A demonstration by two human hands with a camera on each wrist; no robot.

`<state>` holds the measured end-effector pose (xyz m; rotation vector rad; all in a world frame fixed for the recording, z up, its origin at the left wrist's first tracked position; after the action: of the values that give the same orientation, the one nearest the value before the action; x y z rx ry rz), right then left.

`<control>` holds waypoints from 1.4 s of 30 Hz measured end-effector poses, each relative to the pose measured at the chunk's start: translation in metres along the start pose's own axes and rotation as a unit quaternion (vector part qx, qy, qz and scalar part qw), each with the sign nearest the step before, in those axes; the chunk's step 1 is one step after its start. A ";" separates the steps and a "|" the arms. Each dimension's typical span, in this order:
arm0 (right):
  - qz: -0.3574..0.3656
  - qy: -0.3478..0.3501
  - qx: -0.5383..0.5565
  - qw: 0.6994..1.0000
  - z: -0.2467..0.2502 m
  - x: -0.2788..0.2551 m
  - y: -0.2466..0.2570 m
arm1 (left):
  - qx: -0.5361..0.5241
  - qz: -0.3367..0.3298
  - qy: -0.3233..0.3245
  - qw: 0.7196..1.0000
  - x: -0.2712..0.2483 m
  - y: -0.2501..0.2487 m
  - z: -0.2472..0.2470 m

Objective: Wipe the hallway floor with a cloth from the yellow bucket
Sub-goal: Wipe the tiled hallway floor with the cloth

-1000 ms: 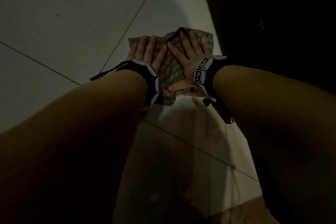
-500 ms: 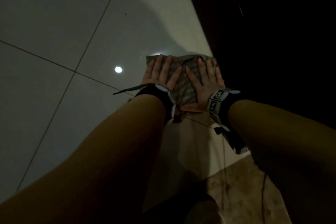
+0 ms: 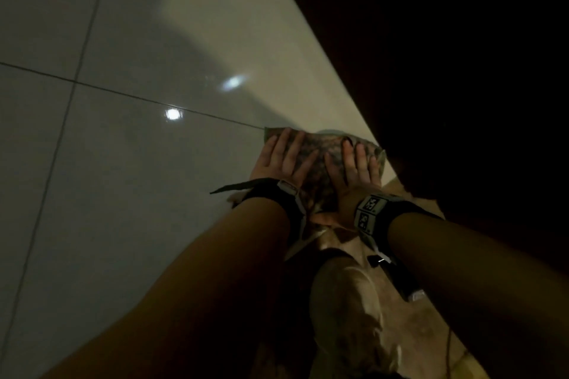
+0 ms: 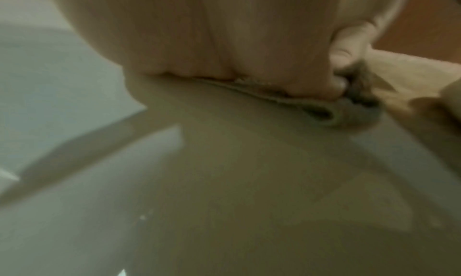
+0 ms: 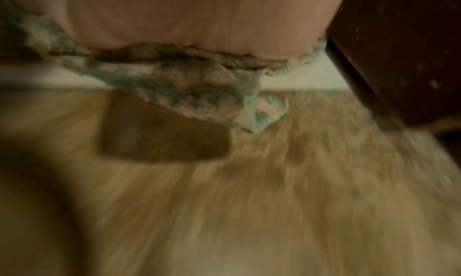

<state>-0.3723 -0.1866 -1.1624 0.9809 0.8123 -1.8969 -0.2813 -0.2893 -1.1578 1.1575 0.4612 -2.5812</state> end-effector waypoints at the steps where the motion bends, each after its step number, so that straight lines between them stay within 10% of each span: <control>1: 0.000 0.003 0.001 1.000 -0.006 -0.005 0.002 | 0.007 -0.007 0.004 1.000 -0.003 0.000 -0.003; 14: 0.013 0.026 0.116 0.993 -0.009 -0.028 0.003 | -0.004 0.016 -0.035 0.999 -0.023 0.005 -0.041; 42: 0.121 -0.033 -0.146 0.981 -0.010 -0.031 0.123 | -0.078 0.094 -0.017 0.992 -0.113 0.049 -0.132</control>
<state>-0.2498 -0.2218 -1.1610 0.7912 0.8622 -1.5419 -0.1026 -0.2689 -1.1639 1.0479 0.5103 -2.3551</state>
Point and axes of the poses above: each hand's wrist, its own x-axis towards the middle knuckle, its own z-axis out of the back of the hand, y = z × x, the point moved 4 cm from there along x, towards the middle knuckle, and after that the axes turned 7 degrees about y, right-handed, at the moved point
